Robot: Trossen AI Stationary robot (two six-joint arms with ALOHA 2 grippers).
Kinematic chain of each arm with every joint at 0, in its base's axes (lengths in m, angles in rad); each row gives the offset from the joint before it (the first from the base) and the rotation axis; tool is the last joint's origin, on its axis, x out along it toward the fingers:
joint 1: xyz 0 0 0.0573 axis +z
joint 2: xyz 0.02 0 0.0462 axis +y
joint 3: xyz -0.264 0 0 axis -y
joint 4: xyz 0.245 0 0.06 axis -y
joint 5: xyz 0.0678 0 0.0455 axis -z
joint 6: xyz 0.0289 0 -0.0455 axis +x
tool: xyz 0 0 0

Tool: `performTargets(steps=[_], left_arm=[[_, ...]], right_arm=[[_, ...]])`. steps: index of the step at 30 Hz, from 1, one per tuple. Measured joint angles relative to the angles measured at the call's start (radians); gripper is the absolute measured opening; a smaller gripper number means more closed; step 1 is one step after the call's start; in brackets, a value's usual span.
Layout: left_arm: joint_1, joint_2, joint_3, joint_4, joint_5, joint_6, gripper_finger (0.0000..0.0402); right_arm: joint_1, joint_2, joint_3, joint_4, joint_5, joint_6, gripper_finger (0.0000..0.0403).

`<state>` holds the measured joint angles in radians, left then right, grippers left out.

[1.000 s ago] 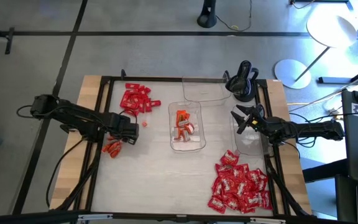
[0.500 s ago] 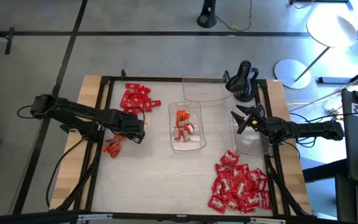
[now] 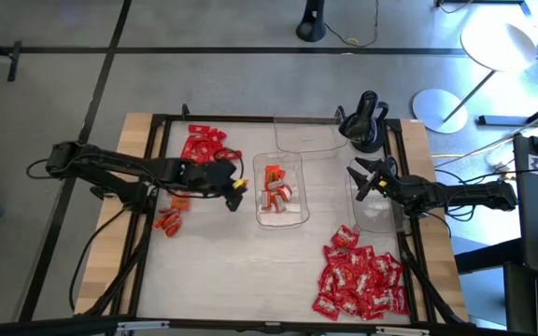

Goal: Sort candy
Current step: Put the orange chocolate into the bottom left transparent bin

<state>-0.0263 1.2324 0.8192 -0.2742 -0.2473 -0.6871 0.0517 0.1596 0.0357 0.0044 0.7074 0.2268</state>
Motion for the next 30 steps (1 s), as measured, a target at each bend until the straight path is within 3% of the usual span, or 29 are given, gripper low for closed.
performTargets(steps=[9,21,30], left_arm=[[0.056,0.063,-0.001,0.32,-0.006,0.239,0.0085],[0.104,0.255,-0.001,0.568,-0.003,0.238,0.0104],[0.108,0.258,-0.001,0.559,0.012,0.258,0.0212]], right_arm=[[0.0,0.0,0.0,0.0,0.0,0.0,0.023],[0.0,0.0,0.0,0.003,0.0,0.0,0.023],[0.0,0.0,0.0,0.002,0.0,0.0,0.023]])
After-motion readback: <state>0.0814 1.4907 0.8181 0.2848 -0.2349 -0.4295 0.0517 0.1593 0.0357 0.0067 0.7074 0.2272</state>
